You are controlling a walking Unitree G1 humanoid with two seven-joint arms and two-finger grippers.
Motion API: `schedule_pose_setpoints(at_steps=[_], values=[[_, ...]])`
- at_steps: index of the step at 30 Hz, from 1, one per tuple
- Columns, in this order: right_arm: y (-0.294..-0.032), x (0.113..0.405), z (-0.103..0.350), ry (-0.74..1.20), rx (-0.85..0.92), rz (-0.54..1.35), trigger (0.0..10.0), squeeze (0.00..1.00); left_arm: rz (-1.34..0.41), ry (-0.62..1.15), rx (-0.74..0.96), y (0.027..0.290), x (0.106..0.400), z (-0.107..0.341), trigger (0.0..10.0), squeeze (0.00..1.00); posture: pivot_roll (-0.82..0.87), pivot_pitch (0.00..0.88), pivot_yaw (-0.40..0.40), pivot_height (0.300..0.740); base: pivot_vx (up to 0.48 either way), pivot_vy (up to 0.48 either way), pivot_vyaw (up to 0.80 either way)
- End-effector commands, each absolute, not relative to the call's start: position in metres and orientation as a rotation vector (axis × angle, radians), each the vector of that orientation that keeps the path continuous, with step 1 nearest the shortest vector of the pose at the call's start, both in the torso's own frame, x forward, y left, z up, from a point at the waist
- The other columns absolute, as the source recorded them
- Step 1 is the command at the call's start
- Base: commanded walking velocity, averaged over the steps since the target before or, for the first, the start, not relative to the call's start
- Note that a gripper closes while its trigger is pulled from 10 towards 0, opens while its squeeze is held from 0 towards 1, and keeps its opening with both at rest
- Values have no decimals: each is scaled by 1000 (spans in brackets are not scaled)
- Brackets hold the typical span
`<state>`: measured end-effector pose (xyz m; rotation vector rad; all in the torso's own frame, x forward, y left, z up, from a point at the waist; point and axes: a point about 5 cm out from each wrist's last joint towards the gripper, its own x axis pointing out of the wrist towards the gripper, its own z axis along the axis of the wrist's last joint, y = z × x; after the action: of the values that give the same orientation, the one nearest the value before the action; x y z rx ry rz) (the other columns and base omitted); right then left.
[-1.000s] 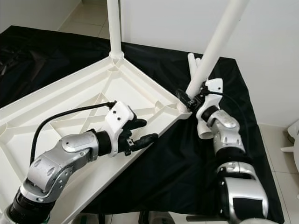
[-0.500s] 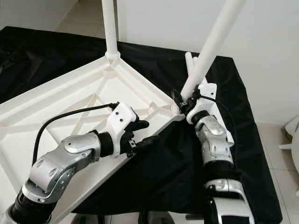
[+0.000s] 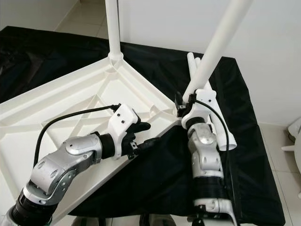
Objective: Building children table
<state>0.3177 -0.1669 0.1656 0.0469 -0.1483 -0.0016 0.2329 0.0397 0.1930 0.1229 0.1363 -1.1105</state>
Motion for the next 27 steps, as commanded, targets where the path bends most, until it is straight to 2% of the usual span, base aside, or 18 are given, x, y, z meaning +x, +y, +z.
schedule_pose_setpoints(at_steps=[1,5,16,17,19,20,21,22,27], values=[[-168,312,166,-151,33,-89,0,0,-1091,145,127,40,234,191,10000,0,53,87,-68,740,0,0,0],[-169,308,164,-135,33,-153,0,0,-1090,144,128,40,234,191,10000,0,54,88,-68,740,0,0,0],[-163,304,164,-103,48,-168,0,0,-1090,145,134,41,234,191,10000,0,55,92,-62,740,0,0,0],[-163,303,164,-96,45,-169,5961,0,-1091,145,135,41,234,191,10000,0,55,93,-63,740,0,0,0],[-163,303,164,-96,45,-169,5961,0,-1091,145,135,41,234,191,10000,0,55,93,-63,740,0,0,0],[-163,303,164,-95,45,-161,10000,35,-1091,145,135,40,234,192,10000,0,52,97,-63,740,0,0,0],[-163,303,164,-95,45,-161,10000,35,-1091,145,135,40,234,192,10000,0,52,97,-63,740,0,0,0],[-162,304,165,-99,49,-132,10000,1000,-1091,145,136,40,235,192,10000,0,51,100,-63,740,0,0,0],[-163,305,166,-109,46,-90,10000,1000,-1090,145,135,40,235,192,10000,0,49,105,-63,740,0,0,0]])
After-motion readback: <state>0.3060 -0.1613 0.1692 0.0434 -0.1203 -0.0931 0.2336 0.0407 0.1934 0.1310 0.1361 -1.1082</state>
